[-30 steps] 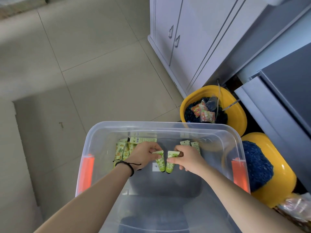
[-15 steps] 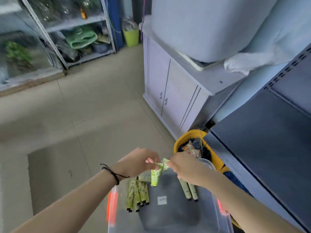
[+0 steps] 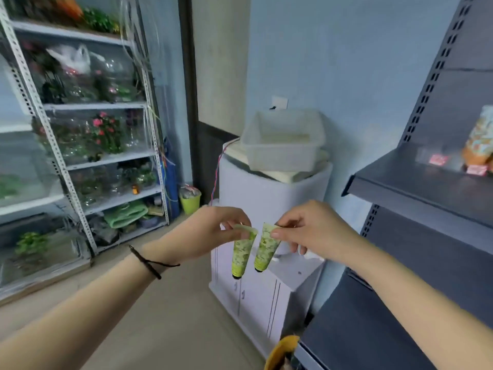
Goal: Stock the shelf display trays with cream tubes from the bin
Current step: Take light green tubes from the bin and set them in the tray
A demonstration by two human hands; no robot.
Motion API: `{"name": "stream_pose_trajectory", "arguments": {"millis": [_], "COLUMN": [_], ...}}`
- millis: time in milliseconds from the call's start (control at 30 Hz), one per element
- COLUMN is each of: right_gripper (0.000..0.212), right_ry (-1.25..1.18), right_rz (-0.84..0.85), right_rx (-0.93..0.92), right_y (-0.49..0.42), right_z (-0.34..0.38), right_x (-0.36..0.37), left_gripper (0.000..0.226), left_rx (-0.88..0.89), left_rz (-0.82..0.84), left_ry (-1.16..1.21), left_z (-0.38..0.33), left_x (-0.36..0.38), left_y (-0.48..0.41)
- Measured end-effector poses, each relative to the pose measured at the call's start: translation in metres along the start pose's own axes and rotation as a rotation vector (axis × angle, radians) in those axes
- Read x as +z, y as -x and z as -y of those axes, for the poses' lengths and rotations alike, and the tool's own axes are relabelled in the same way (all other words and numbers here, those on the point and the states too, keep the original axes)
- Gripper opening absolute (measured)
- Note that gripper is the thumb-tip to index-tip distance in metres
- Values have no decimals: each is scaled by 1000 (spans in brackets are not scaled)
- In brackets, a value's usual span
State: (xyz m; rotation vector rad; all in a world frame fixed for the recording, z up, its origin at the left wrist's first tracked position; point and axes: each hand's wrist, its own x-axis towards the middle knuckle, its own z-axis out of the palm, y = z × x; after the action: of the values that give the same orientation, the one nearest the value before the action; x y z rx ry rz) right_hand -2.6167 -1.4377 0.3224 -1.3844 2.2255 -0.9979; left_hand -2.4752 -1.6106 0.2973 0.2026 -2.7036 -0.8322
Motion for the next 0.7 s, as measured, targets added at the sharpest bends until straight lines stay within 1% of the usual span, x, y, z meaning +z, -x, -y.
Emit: {"name": "stream_pose_trajectory", "arguments": {"millis": [167,267,367,533,633,700], "right_gripper": [13,14,12,10,8,6], "right_ry": [10,57,71,115,174,235], "right_rz": [-173,-282,-338,-389,-426,-457], "right_rx": [-76,-130,-159,-134,-79,-33], "right_y": [10,28,49,82,103,117], "right_z": [77,113,139,148,137,122], "right_x": [-86,-137,-188,-261,-300,-326], "left_gripper": [14,15,14,15,10,10], "left_rx": [147,233,352,487,542,557], "left_rz": [-99,-145,-166,-143,-124,-80], "left_ry": [-62,-24,11,10,47,60], "left_z": [-75,-122,-175,-251,-288,-313], "left_x": [-75,-107,-127,-134,-122,-107], "left_y": [-38,-60,-82,-122,-150,-171]}}
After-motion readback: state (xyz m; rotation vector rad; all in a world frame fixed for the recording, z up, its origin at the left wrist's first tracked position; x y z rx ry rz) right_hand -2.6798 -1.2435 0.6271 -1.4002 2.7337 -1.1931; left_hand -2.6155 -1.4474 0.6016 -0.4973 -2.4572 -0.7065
